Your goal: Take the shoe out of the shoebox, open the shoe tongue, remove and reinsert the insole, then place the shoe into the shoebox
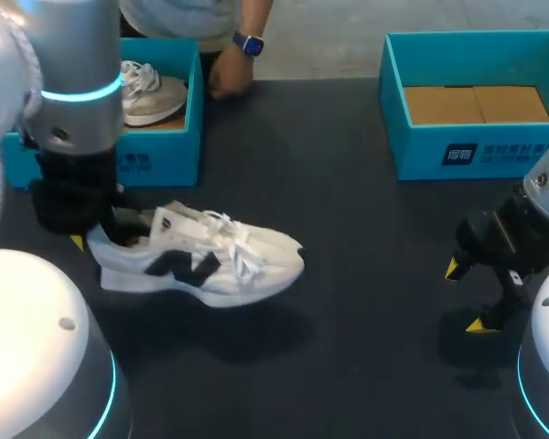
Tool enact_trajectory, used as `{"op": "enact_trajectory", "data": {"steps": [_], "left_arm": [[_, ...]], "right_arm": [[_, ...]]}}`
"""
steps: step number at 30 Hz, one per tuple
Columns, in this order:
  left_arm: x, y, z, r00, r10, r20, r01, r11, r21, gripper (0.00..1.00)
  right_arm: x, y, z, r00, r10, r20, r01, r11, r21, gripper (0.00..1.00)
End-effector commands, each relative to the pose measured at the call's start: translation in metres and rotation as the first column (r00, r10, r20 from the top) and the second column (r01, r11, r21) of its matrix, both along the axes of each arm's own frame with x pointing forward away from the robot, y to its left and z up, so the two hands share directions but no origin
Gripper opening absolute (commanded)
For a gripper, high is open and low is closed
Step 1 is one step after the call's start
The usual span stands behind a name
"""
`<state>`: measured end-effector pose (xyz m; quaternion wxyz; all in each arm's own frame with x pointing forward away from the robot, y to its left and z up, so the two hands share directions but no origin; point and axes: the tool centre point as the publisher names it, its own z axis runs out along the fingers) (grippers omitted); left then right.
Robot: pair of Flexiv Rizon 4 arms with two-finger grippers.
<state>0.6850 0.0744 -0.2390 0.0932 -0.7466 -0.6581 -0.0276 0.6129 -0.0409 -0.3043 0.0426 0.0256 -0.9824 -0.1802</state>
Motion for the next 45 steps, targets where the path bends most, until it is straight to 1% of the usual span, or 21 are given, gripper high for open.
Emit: {"op": "enact_trajectory", "data": {"steps": [1, 6, 12, 19, 23, 29, 33, 41, 45], "left_arm": [[-0.002, -0.019, -0.023, 1.0, -0.007, -0.006, 0.007, 1.0, 0.007, 0.0], [-0.002, -0.037, -0.044, 1.0, -0.011, -0.026, 0.01, 1.0, -0.005, 0.0], [0.0, -0.062, -0.067, 1.0, -0.014, -0.02, 0.014, 1.0, 0.001, 0.0], [-0.004, -0.081, -0.092, 0.999, 0.004, -0.039, -0.004, 1.0, 0.002, 0.0], [-0.005, -0.09, -0.107, 0.999, 0.037, -0.017, -0.037, 0.999, 0.031, 0.0], [-0.007, -0.105, -0.121, 0.999, 0.05, -0.005, -0.05, 0.998, 0.037, 0.0], [0.001, -0.111, -0.131, 0.998, 0.067, -0.013, -0.067, 0.997, 0.022, 0.0], [0.004, -0.118, -0.14, 0.997, 0.079, -0.016, -0.079, 0.997, 0.013, 0.0], [-0.001, -0.123, -0.145, 0.997, 0.071, -0.022, -0.071, 0.997, 0.005, 0.0]], "right_arm": [[-0.001, 0.001, -0.001, 1.0, -0.001, 0.002, 0.001, 1.0, -0.002, 1.0], [-0.001, 0.001, -0.001, 1.0, -0.001, 0.002, 0.001, 1.0, -0.002, 1.0], [-0.001, 0.001, -0.001, 1.0, -0.001, 0.002, 0.001, 1.0, -0.002, 1.0], [-0.001, 0.001, -0.001, 1.0, -0.001, 0.002, 0.001, 1.0, -0.002, 1.0], [-0.001, 0.001, -0.001, 1.0, -0.001, 0.002, 0.001, 1.0, -0.002, 1.0], [-0.001, 0.001, -0.001, 1.0, -0.001, 0.002, 0.001, 1.0, -0.002, 1.0], [-0.001, 0.001, -0.001, 1.0, -0.001, 0.002, 0.001, 1.0, -0.002, 1.0], [-0.001, 0.001, -0.001, 1.0, -0.001, 0.002, 0.001, 1.0, -0.002, 1.0], [-0.001, 0.001, -0.001, 1.0, -0.001, 0.002, 0.001, 1.0, -0.002, 1.0]]}}
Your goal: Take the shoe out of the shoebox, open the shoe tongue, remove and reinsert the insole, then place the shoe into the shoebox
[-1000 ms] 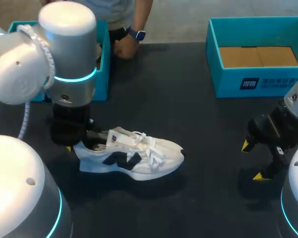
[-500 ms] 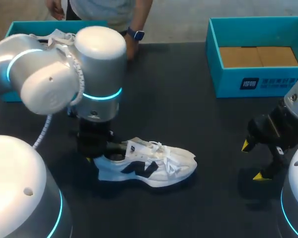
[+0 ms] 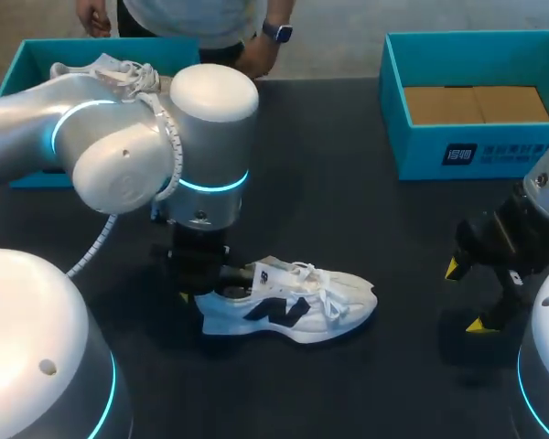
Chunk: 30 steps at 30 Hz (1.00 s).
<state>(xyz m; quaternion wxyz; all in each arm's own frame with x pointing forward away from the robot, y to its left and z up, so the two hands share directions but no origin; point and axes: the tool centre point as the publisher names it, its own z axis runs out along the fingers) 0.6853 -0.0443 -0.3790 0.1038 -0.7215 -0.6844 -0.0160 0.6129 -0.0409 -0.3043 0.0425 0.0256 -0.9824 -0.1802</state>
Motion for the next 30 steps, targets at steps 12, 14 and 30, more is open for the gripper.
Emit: {"op": "enact_trajectory", "data": {"steps": [12, 14, 30], "left_arm": [[-0.009, -0.016, -0.019, 1.0, -0.021, 0.01, 0.021, 1.0, 0.003, 0.0], [-0.009, -0.018, -0.02, 0.999, -0.025, 0.024, 0.025, 1.0, 0.006, 0.0], [-0.024, -0.017, 0.041, 0.992, -0.083, 0.095, 0.099, 0.979, -0.176, 1.0]], "right_arm": [[-0.001, 0.001, -0.001, 1.0, -0.001, 0.002, 0.001, 1.0, -0.002, 1.0], [-0.001, 0.001, -0.001, 1.0, -0.001, 0.002, 0.001, 1.0, -0.002, 1.0], [-0.001, 0.001, -0.001, 1.0, -0.001, 0.002, 0.001, 1.0, -0.002, 1.0]]}}
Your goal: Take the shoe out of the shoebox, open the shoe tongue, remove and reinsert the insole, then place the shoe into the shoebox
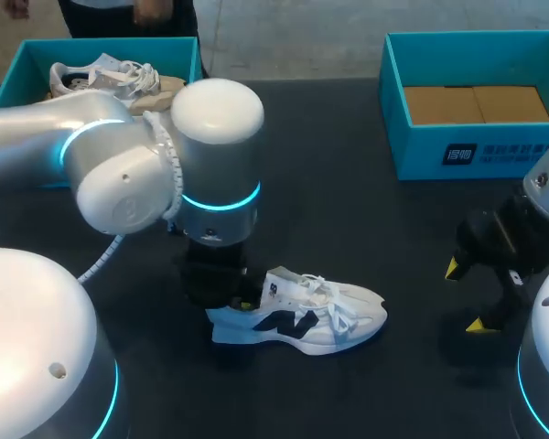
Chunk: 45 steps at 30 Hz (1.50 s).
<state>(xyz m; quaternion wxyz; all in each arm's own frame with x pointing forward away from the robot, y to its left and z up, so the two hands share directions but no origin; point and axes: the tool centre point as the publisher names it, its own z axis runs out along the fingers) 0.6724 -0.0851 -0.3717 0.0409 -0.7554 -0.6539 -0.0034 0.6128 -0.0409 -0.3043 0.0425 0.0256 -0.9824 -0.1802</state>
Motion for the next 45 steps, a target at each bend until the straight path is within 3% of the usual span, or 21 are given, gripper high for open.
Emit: {"op": "enact_trajectory", "data": {"steps": [1, 12, 21, 24, 40, 44, 45], "left_arm": [[-0.013, 0.026, 0.04, 1.0, 0.0, 0.014, 0.001, 0.997, -0.077, 1.0], [-0.014, 0.048, 0.09, 0.985, 0.169, -0.017, -0.17, 0.97, -0.172, 1.0], [-0.011, 0.082, 0.131, 0.881, 0.396, -0.258, -0.461, 0.84, -0.285, 1.0], [-0.017, 0.091, 0.137, 0.847, 0.429, -0.313, -0.517, 0.801, -0.302, 1.0], [-0.02, 0.094, 0.138, 0.845, 0.422, -0.329, -0.518, 0.8, -0.303, 1.0], [-0.011, 0.102, 0.123, 0.597, 0.58, -0.555, -0.792, 0.536, -0.292, 1.0], [-0.009, 0.104, 0.122, 0.557, 0.592, -0.583, -0.82, 0.505, -0.27, 1.0]], "right_arm": [[-0.001, 0.001, -0.001, 1.0, -0.001, 0.002, 0.001, 1.0, -0.002, 1.0], [-0.001, 0.001, -0.001, 1.0, -0.001, 0.002, 0.001, 1.0, -0.002, 1.0], [-0.001, 0.001, -0.001, 1.0, -0.001, 0.002, 0.001, 1.0, -0.002, 1.0], [-0.001, 0.001, -0.001, 1.0, -0.001, 0.002, 0.001, 1.0, -0.002, 1.0], [-0.001, 0.001, -0.001, 1.0, -0.001, 0.002, 0.001, 1.0, -0.002, 1.0], [-0.001, 0.001, -0.001, 1.0, -0.001, 0.002, 0.001, 1.0, -0.002, 1.0], [-0.001, 0.001, -0.001, 1.0, -0.001, 0.002, 0.001, 1.0, -0.002, 1.0]]}}
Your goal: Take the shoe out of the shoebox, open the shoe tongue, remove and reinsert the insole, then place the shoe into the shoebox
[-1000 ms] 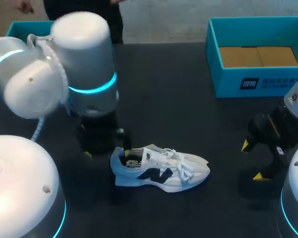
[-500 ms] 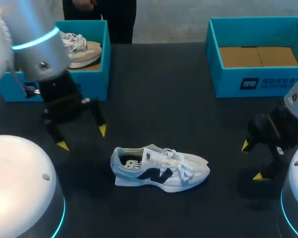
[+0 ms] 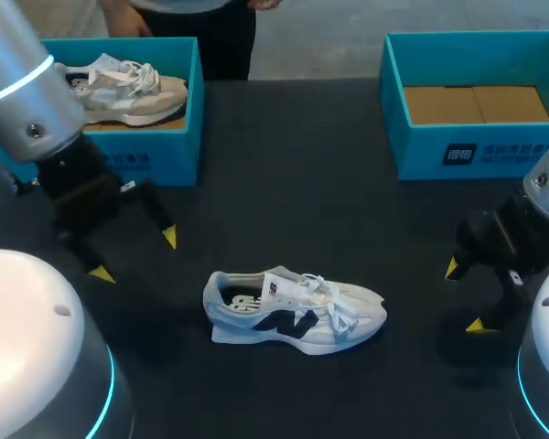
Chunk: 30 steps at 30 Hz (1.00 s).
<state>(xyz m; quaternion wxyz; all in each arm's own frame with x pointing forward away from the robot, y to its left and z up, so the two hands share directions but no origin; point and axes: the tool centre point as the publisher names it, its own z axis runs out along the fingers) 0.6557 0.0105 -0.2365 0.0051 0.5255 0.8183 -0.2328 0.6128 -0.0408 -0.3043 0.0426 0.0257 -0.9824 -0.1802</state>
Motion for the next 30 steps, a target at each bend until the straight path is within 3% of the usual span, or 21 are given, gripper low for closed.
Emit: {"op": "enact_trajectory", "data": {"steps": [1, 5, 15, 20, 25, 30], "left_arm": [[0.009, 0.012, -0.017, 0.921, 0.326, -0.214, -0.364, 0.914, -0.176, 1.0], [0.021, 0.022, -0.016, 0.822, 0.433, -0.37, -0.52, 0.835, -0.178, 1.0], [0.026, 0.022, -0.037, 0.635, 0.44, -0.636, -0.662, 0.734, -0.153, 1.0], [0.02, 0.012, -0.053, 0.565, 0.461, -0.684, -0.731, 0.664, -0.157, 1.0], [0.016, 0.005, -0.064, 0.454, 0.51, -0.73, -0.83, 0.54, -0.139, 1.0], [0.017, 0.004, -0.061, 0.474, 0.53, -0.703, -0.829, 0.538, -0.153, 1.0]], "right_arm": [[-0.001, 0.001, -0.001, 1.0, -0.001, 0.002, 0.001, 1.0, -0.002, 1.0], [-0.001, 0.001, -0.001, 1.0, -0.001, 0.002, 0.001, 1.0, -0.002, 1.0], [-0.001, 0.001, -0.001, 1.0, -0.001, 0.002, 0.001, 1.0, -0.002, 1.0], [-0.001, 0.001, -0.001, 1.0, -0.001, 0.002, 0.001, 1.0, -0.002, 1.0], [-0.001, 0.001, -0.001, 1.0, -0.001, 0.002, 0.001, 1.0, -0.002, 1.0], [-0.001, 0.001, -0.001, 1.0, -0.001, 0.002, 0.001, 1.0, -0.002, 1.0]]}}
